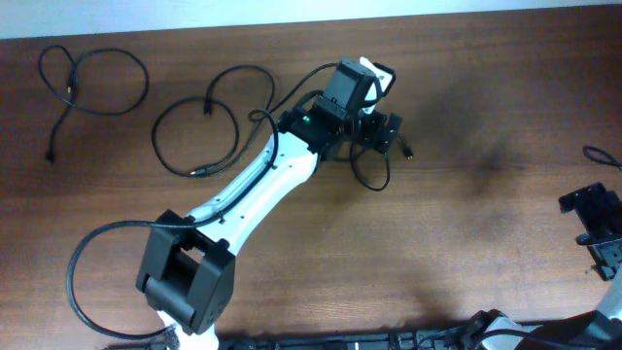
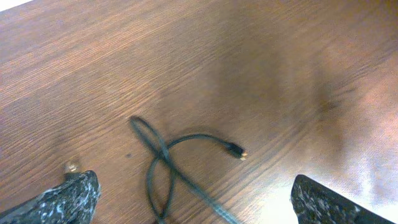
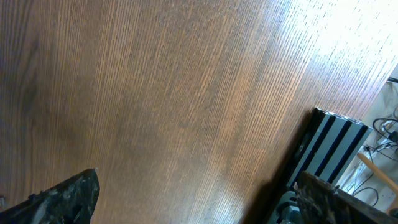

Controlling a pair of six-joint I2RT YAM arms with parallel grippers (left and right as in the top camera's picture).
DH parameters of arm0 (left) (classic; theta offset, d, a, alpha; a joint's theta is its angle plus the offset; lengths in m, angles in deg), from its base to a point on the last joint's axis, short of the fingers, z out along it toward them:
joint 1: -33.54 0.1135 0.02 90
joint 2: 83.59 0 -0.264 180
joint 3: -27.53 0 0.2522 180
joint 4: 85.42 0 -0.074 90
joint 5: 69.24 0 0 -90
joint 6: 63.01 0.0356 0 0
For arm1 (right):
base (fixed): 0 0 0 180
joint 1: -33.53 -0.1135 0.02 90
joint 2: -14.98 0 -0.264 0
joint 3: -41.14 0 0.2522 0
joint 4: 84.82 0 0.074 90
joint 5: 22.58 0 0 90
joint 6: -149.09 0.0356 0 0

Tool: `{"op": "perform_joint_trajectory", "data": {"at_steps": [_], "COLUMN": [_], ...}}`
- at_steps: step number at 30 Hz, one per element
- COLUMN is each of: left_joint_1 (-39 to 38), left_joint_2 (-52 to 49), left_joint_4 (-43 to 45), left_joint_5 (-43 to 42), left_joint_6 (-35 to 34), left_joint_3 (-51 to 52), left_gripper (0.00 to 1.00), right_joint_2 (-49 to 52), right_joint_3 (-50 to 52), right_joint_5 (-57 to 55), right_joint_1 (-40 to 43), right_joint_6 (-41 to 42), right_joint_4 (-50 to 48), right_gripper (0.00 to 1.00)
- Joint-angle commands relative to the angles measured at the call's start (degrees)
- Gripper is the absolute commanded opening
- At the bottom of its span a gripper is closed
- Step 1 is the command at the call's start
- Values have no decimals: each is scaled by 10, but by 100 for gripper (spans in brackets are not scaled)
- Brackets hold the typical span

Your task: Untangle cables

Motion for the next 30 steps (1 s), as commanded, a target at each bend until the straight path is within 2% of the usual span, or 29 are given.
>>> {"op": "perform_joint_trajectory", "data": {"at_steps": [1,7,13,24,28,29,30], "left_joint_1": [-24,-31,-30,-16,23,26,27], "left_joint_2": [-13,-105,-159,-204,-206,-206,-206], "left_joint_4": [6,21,22,12,-10,-14,-28], "left_joint_5": [-27,-2,176,170,39,37,37], "left_joint_6": [-10,-9,-9,-11,-33,-33,-33], "left_joint_3": [-7,-7,-7,-7,-5,-5,-5], "left_gripper": [99,99,99,99,99,92,42], "right_joint_2": [0,0,0,0,0,0,0], "right_joint_3": [3,3,3,3,3,3,3], "right_joint_5": [0,12,12,12,12,12,12], "right_joint_1": [2,2,2,2,2,2,2], "right_joint_6": [3,3,3,2,2,2,3], "right_joint_4": [0,0,-2,-4,-4,-4,-4], "right_gripper": [99,99,99,99,99,99,99]}}
